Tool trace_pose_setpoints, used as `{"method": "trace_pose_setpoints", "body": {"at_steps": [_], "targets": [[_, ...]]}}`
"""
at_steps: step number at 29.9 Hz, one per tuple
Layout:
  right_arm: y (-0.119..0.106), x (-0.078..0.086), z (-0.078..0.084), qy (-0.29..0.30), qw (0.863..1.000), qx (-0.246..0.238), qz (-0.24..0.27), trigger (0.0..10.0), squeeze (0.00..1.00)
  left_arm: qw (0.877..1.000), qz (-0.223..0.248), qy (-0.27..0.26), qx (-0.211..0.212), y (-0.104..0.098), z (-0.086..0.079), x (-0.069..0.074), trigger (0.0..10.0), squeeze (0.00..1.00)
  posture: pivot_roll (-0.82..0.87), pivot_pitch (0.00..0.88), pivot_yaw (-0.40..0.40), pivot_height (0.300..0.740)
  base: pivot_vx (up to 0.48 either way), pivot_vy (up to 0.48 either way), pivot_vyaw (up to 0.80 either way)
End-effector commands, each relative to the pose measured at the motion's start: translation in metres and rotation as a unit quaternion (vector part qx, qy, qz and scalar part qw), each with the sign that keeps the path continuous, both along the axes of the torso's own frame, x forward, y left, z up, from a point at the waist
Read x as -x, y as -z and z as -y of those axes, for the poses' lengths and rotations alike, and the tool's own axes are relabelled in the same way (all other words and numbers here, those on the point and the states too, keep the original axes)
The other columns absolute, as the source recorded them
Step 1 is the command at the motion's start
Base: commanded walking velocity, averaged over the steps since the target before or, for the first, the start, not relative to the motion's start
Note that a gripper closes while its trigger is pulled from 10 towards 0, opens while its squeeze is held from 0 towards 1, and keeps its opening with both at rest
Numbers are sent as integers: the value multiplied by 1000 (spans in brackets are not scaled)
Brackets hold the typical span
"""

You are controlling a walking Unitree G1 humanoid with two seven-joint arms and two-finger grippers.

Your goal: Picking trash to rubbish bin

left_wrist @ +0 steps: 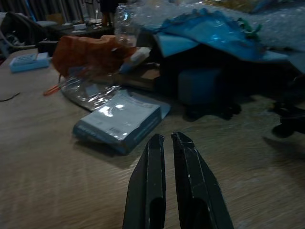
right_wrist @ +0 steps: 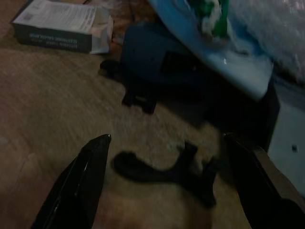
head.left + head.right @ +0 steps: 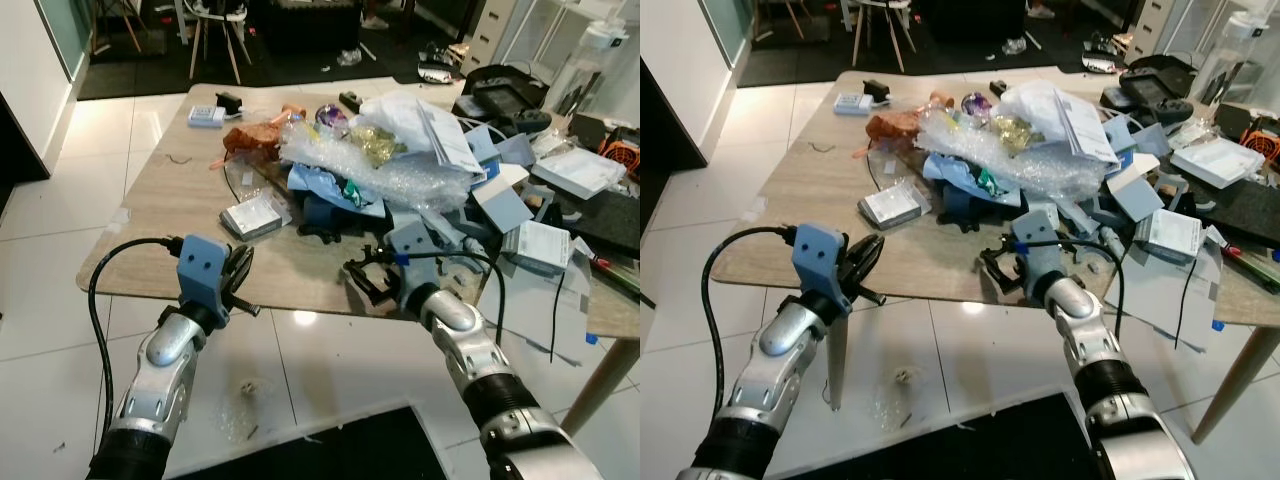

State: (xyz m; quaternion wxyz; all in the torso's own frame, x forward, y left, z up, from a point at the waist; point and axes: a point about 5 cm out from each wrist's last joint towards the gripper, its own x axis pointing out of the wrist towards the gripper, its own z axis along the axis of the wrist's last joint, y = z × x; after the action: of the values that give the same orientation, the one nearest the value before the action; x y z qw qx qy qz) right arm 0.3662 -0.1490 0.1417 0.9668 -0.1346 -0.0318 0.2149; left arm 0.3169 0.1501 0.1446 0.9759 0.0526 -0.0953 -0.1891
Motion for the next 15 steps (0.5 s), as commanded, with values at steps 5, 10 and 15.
{"method": "trace_pose_setpoints", "body": {"at_steps": [5, 10, 15], "targets": [[0, -10, 0, 63, 997, 32, 21, 10000, 0, 1000, -16, -10, 1, 2, -4, 4, 10000, 0, 81, 192, -26, 740, 0, 0, 0], [-5, -12, -10, 30, 998, 42, 42, 10000, 0, 1000, -16, -12, 2, 0, -4, 4, 10000, 0, 85, 196, -29, 740, 0, 0, 0], [-5, -13, -17, 23, 998, 33, 45, 10000, 0, 1000, -16, -14, 0, 0, -3, 5, 10000, 0, 88, 199, -35, 740, 0, 0, 0]]}}
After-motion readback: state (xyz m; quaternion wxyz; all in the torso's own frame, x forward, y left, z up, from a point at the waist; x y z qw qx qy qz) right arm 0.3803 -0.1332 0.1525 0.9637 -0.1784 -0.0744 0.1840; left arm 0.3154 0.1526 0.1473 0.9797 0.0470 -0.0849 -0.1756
